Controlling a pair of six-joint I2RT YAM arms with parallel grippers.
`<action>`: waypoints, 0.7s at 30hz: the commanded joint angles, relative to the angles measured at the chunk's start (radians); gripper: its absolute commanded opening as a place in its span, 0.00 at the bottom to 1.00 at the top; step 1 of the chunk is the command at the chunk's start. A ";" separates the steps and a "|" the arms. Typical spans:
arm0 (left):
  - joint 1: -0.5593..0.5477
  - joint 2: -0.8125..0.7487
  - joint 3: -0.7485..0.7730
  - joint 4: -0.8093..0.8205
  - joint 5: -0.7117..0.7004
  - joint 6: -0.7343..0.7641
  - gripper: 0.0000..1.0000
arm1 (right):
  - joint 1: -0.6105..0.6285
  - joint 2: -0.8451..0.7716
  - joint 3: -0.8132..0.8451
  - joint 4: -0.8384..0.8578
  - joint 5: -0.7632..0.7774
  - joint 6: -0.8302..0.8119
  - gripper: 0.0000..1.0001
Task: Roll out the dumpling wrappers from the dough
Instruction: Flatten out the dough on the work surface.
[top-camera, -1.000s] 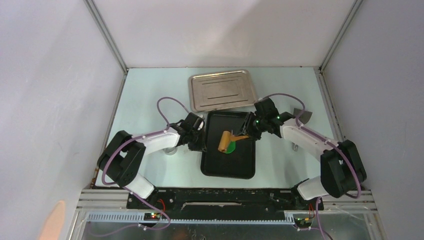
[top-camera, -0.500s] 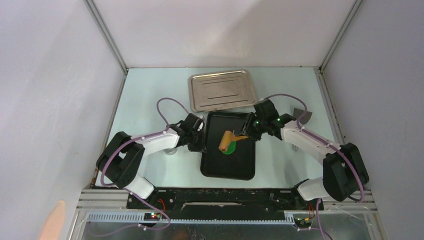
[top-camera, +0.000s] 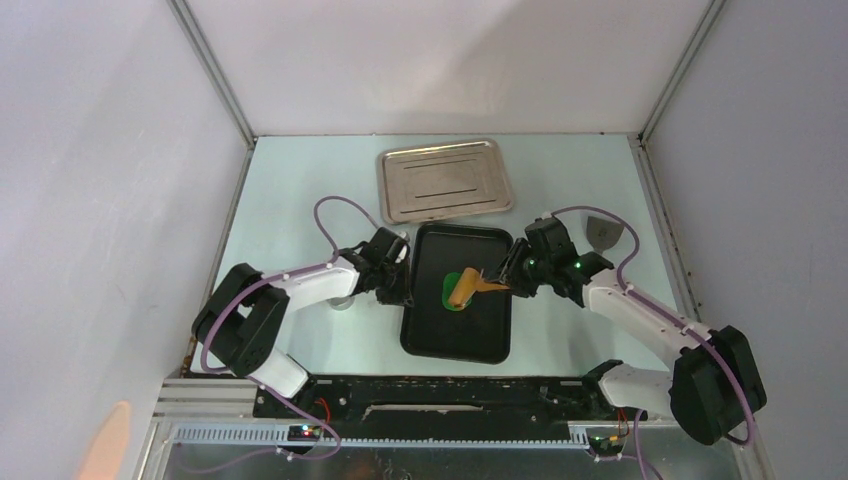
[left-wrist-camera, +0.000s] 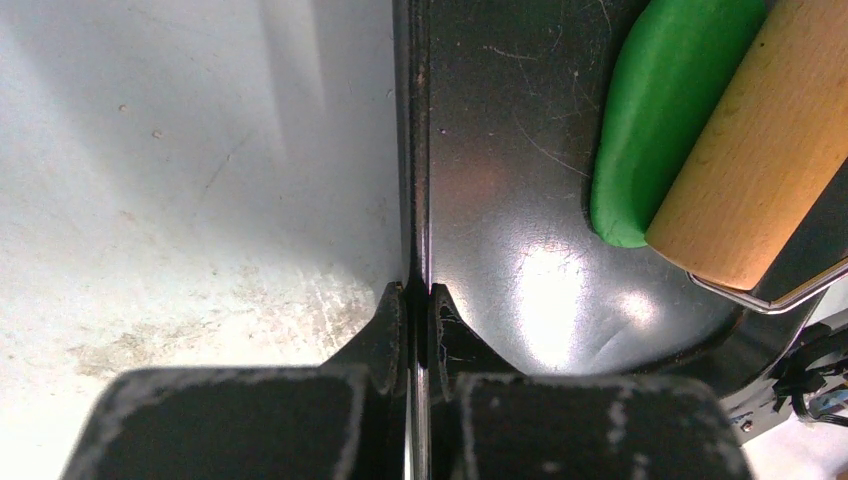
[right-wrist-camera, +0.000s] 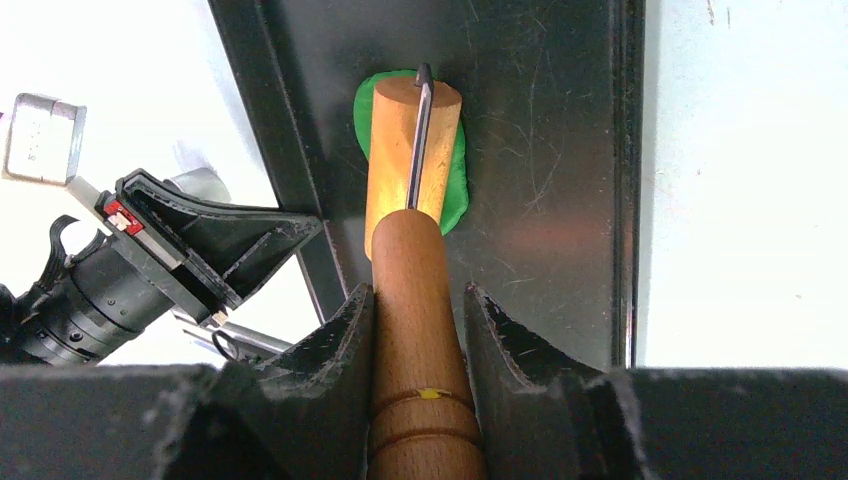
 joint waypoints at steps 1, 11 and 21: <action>-0.006 -0.065 -0.005 -0.017 0.026 0.009 0.00 | -0.029 0.060 -0.085 -0.412 0.287 -0.102 0.00; -0.006 -0.064 -0.027 0.005 0.041 -0.012 0.00 | -0.025 0.004 -0.085 -0.472 0.299 -0.109 0.00; -0.006 -0.054 -0.015 0.003 0.046 -0.001 0.00 | -0.002 0.029 -0.006 -0.460 0.285 -0.116 0.00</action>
